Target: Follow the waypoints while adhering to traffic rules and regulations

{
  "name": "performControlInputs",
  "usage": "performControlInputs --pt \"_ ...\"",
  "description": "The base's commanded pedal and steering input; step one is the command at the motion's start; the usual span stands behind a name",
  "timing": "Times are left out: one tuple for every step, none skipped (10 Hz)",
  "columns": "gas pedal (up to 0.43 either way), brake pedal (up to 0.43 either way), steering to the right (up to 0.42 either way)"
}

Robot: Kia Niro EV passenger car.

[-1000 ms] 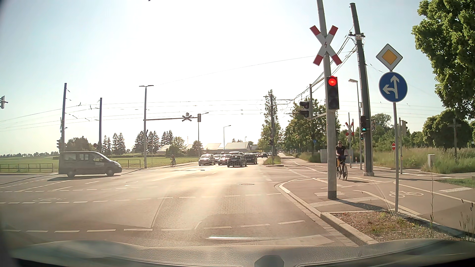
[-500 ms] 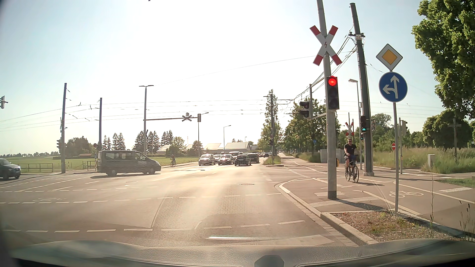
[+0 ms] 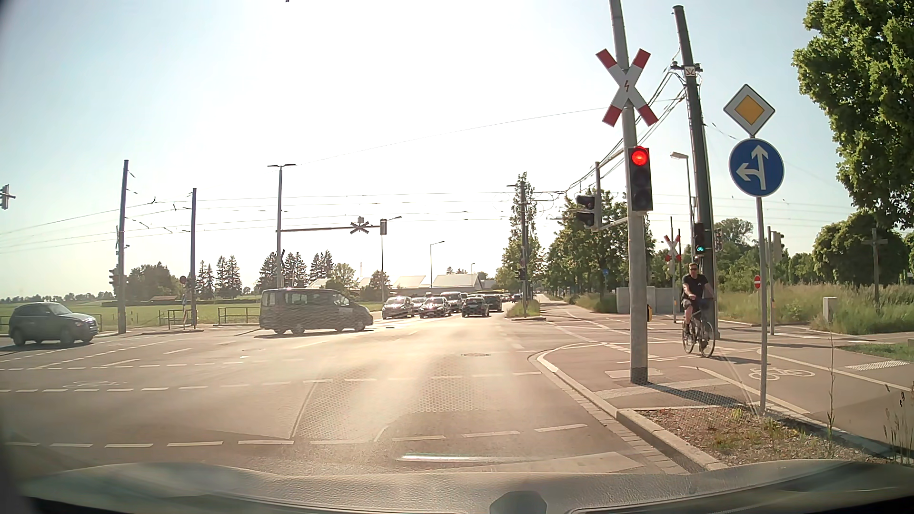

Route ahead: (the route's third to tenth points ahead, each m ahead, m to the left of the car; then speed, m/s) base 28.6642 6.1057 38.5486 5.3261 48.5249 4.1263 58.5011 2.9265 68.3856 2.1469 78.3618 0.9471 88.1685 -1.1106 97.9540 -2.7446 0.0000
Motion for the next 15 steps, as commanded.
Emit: performControlInputs --pt "0.000 0.317 -0.021" --pt "0.000 0.317 -0.020" --pt "0.000 0.317 -0.021" --pt "0.000 0.317 -0.021" --pt "0.000 0.317 -0.020" --pt "0.000 0.317 -0.020" --pt "0.000 0.317 -0.020" --pt "0.000 0.317 -0.020" --pt "0.000 0.317 -0.021" --pt "0.000 0.317 -0.021" --pt "0.000 0.317 -0.020" --pt "0.000 0.317 -0.020" --pt "0.000 0.317 -0.020" --pt "0.000 0.317 -0.021" --pt "0.000 0.317 -0.020"
